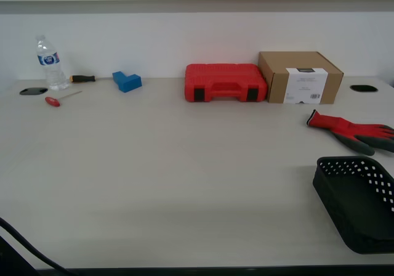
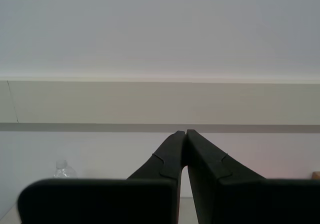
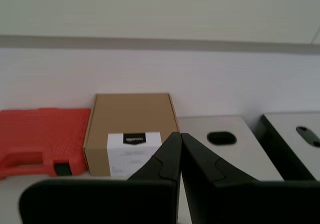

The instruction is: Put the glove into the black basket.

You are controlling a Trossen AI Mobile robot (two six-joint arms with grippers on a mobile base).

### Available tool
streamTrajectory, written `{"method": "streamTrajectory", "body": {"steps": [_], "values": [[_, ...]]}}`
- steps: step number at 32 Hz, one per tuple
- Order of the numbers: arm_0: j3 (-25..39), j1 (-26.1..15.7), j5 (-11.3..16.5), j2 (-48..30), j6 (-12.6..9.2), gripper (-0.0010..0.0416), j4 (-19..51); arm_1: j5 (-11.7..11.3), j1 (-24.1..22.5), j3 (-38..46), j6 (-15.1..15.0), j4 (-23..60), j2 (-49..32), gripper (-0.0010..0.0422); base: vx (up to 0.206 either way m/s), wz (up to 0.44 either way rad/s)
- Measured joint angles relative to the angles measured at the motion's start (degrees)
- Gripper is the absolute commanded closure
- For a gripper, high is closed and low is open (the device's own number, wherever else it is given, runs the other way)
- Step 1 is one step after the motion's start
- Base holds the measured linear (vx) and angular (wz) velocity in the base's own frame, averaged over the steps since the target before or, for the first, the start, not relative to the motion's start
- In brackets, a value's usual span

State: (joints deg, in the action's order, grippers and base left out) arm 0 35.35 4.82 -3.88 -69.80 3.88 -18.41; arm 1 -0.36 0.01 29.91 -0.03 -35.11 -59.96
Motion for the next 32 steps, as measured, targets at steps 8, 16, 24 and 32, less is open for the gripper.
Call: {"method": "streamTrajectory", "body": {"steps": [8, 16, 24, 32], "values": [[6.38, 4.66, -0.13, -12.39, -0.15, 0.0405, 12.76, -0.02, 0.00, 0.00, 0.00, 0.11, 0.00, 0.0412, 0.000, 0.000], [11.56, 4.72, 1.90, -24.00, -0.28, 0.0405, 18.60, 0.00, 0.00, 0.00, 0.00, 0.11, 0.00, 0.0412, 0.000, 0.000], [20.46, 5.38, 5.38, -37.64, 1.07, 0.0405, 20.90, 0.00, 0.00, 0.00, 0.00, 0.20, 0.00, 0.0412, 0.000, 0.000], [30.71, 6.14, 4.63, -52.70, 4.52, 0.0402, 24.46, 0.00, 0.00, 0.00, 0.00, 0.17, 0.00, 0.0412, 0.000, 0.000]]}}
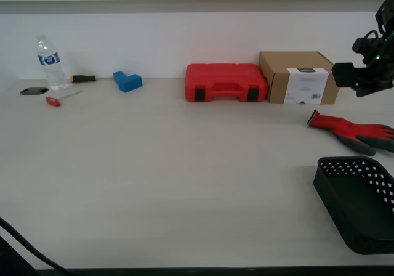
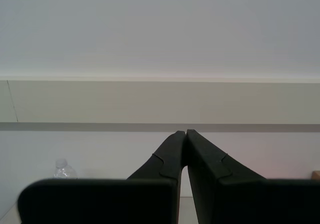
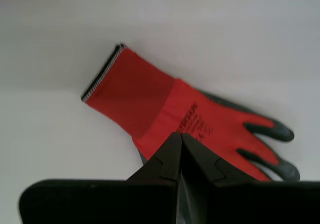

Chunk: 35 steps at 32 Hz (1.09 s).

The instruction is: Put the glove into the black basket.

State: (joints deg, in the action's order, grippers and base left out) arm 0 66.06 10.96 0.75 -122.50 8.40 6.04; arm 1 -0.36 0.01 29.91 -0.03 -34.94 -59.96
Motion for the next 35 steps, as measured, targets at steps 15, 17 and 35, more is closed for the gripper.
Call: {"method": "streamTrajectory", "body": {"steps": [15, 17, 35], "values": [[11.52, 4.35, 3.50, -15.72, -0.04, 0.0169, 4.31, -0.02, 0.00, 0.00, 0.00, 0.00, 0.00, 0.0412, 0.000, 0.000], [12.24, 4.37, 3.43, -17.20, 0.83, 0.0159, 4.28, -0.02, 0.00, 0.00, 0.00, 0.00, 0.00, 0.0412, 0.000, 0.000], [19.28, 4.35, 3.37, -26.51, 2.58, 0.0404, 4.50, -0.02, 0.00, 0.00, 0.00, 0.02, 0.00, 0.0412, 0.000, 0.000]]}}
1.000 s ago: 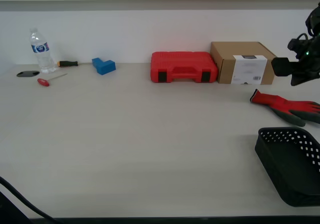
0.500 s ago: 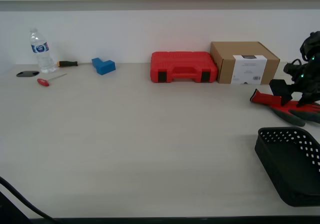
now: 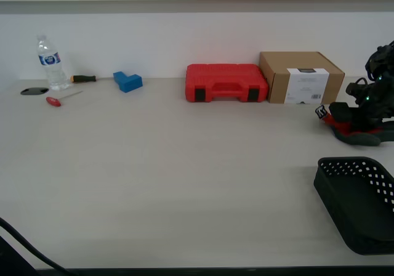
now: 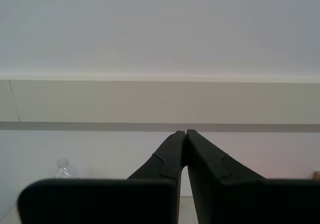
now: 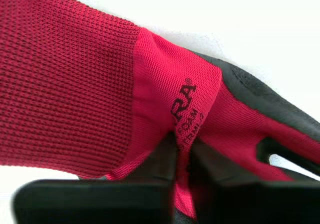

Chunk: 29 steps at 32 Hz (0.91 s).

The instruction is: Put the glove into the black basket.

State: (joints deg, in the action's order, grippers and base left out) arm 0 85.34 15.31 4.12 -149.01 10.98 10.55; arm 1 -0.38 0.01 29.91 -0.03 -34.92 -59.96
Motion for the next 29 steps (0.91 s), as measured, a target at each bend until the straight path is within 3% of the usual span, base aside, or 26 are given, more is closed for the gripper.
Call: {"method": "streamTrajectory", "body": {"steps": [2, 5, 10, 13, 16, 19, 23, 29], "values": [[-0.07, 0.13, 1.60, 0.22, -0.02, 0.0407, 0.37, 0.00, 0.00, 0.00, 0.00, 0.00, 0.00, 0.0412, 0.000, 0.000], [-0.17, 0.11, 1.62, 1.64, -0.02, 0.0407, 1.75, 0.00, 0.00, 0.00, 0.00, 0.02, 0.00, 0.0412, 0.000, 0.000], [-1.60, -0.09, 1.86, 10.16, -0.61, 0.0407, 7.61, 0.00, 0.00, 0.00, 0.00, 0.09, 0.00, 0.0412, 0.000, 0.000], [-4.24, -0.61, 1.60, 17.38, -2.58, 0.0407, 8.70, -0.11, 0.00, 0.00, 0.00, 0.24, 0.00, 0.0412, 0.000, 0.000], [-8.72, -2.10, -1.03, 25.16, -3.74, 0.0407, 9.66, -0.17, 0.00, 0.00, -0.02, 0.48, 0.00, 0.0412, 0.000, 0.000], [-13.42, -4.83, -1.27, 33.03, -6.51, 0.0407, 11.47, -0.17, -0.02, 0.00, 0.00, 0.72, 0.00, 0.0412, 0.000, 0.000], [-19.17, -8.79, -1.33, 39.08, -9.18, 0.0407, 18.21, -0.20, -0.02, 0.00, 0.00, 0.72, 0.00, 0.0412, 0.000, 0.000], [-27.41, -14.03, -1.16, 46.31, -10.86, 0.0407, 28.28, -0.20, -0.02, 0.00, 0.00, 0.72, 0.00, 0.0412, 0.000, 0.000]]}}
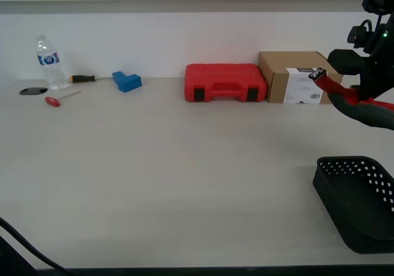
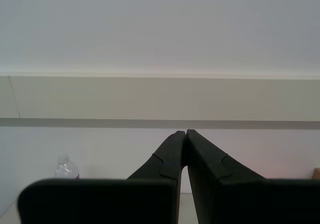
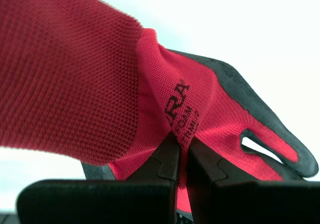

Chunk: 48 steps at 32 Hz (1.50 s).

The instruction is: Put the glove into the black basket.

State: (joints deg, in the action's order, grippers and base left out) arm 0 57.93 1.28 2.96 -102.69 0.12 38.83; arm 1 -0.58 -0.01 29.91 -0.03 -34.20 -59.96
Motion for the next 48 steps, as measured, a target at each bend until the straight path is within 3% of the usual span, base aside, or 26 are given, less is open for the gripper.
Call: {"method": "streamTrajectory", "body": {"steps": [3, 7, 13, 23, 30, 34, 43, 48], "values": [[-5.05, -0.87, -0.07, 3.52, -0.39, 0.0407, 6.91, -0.04, 0.00, 0.00, 0.00, 0.00, 0.00, 0.0412, 0.000, 0.000], [-9.42, -0.96, 0.00, 3.87, -0.42, 0.0407, 7.39, -0.35, 0.00, 0.00, 0.00, 0.00, 0.00, 0.0412, 0.000, 0.000], [-13.03, -1.03, -0.07, 0.00, 0.26, 0.0407, 3.21, -0.35, 0.02, 0.00, -0.02, 0.00, 0.00, 0.0412, 0.000, 0.000], [-13.03, -0.96, -0.02, -2.97, 0.50, 0.0403, -1.79, -0.35, 0.02, 0.00, 0.00, 0.02, 0.00, 0.0412, 0.000, 0.000], [-13.51, -0.98, -0.11, -2.95, 0.52, 0.0277, -2.56, -0.35, 0.00, 0.00, 0.00, 0.00, 0.00, 0.0412, 0.000, 0.000], [-13.81, -0.98, -1.22, -2.95, 0.79, 0.0242, -3.39, -0.35, 0.02, 0.00, 0.00, 0.00, 0.00, 0.0412, 0.000, 0.000], [-13.81, -0.96, -1.31, -2.95, 0.92, 0.0252, -6.14, -0.35, 0.02, 0.00, 0.00, 0.00, 0.00, 0.0412, 0.000, 0.000], [-13.09, -1.03, 0.22, -2.93, 0.92, 0.0252, -7.15, -0.35, 0.02, 0.00, 0.00, 0.00, 0.00, 0.0412, 0.000, 0.000]]}}
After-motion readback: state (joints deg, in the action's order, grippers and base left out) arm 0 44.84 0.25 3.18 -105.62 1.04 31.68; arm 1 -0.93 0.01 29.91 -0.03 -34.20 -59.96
